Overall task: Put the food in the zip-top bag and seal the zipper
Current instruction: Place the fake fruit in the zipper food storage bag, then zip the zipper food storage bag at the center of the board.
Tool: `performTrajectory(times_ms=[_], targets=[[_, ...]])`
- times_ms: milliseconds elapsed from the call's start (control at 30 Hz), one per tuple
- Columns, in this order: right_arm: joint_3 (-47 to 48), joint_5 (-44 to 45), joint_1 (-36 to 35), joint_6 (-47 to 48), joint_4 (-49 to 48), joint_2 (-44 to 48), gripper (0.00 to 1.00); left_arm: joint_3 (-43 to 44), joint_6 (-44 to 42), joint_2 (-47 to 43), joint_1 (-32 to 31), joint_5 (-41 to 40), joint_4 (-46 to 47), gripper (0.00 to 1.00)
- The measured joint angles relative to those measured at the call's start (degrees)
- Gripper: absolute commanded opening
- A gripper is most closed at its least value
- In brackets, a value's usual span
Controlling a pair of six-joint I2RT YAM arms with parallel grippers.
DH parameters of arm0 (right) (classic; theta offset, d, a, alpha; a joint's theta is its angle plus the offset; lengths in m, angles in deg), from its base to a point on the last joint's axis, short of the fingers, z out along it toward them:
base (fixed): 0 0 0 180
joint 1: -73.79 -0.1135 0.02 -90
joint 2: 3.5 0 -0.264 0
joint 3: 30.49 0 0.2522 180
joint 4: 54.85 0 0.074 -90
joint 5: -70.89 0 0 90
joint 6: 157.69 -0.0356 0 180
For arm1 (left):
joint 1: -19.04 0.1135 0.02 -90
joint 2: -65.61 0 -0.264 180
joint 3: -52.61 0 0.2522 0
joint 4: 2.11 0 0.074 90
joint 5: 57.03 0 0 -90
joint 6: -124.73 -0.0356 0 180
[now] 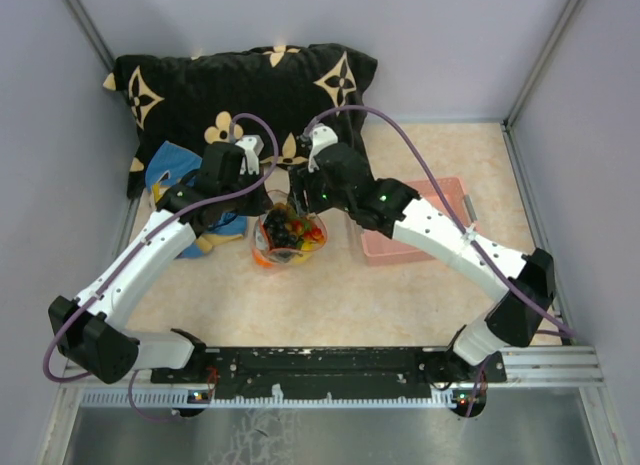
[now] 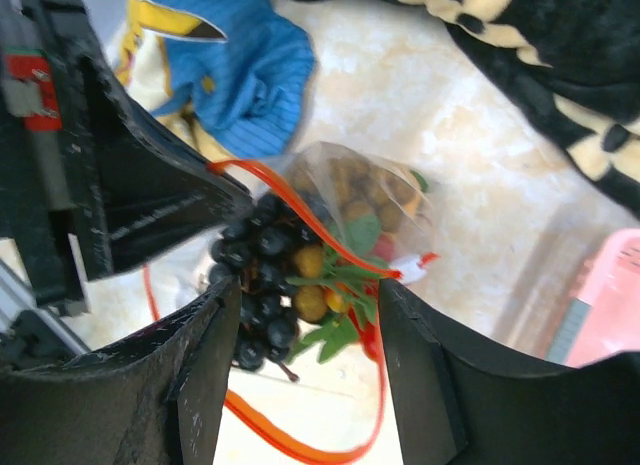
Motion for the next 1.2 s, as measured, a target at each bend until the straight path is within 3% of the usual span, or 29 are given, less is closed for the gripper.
performTrajectory(times_ms=[267,400,533,633,733,900,1033,1200], targets=[[-0.6,5.5,0.0,2.2,9.4,-0.5,0.54,0.0,0.0,0.0,0.0,0.0,0.0,0.0],[-2.0,7.7,0.0,2.1,10.9,-2.8,0.31,0.0,-0.1,0.0,0.0,0.0,0.0,0.0],[-2.3,9.4,0.4,2.1,11.5,-4.7,0.0,0.0,-0.2,0.0,0.0,0.0,-0.1,0.0],[-1.8,9.6,1.0,2.3,12.1,-4.7,0.0,0.0,-0.4,0.0,0.0,0.1,-0.1,0.02],[0.8,9.6,1.3,2.1,14.7,-4.8,0.0,0.0,-0.8,0.0,0.0,0.2,-0.2,0.13],[8.4,9.0,1.4,-0.1,17.4,-4.7,0.0,0.2,-1.7,-0.9,0.0,0.2,-1.1,0.47],[9.8,8.7,1.4,-2.4,17.9,-4.3,0.0,1.0,-2.2,-3.0,0.0,0.5,-1.9,0.68],[9.8,8.6,1.5,-5.4,19.3,-4.5,0.0,1.1,-0.8,-7.3,0.0,1.9,-3.1,0.75]])
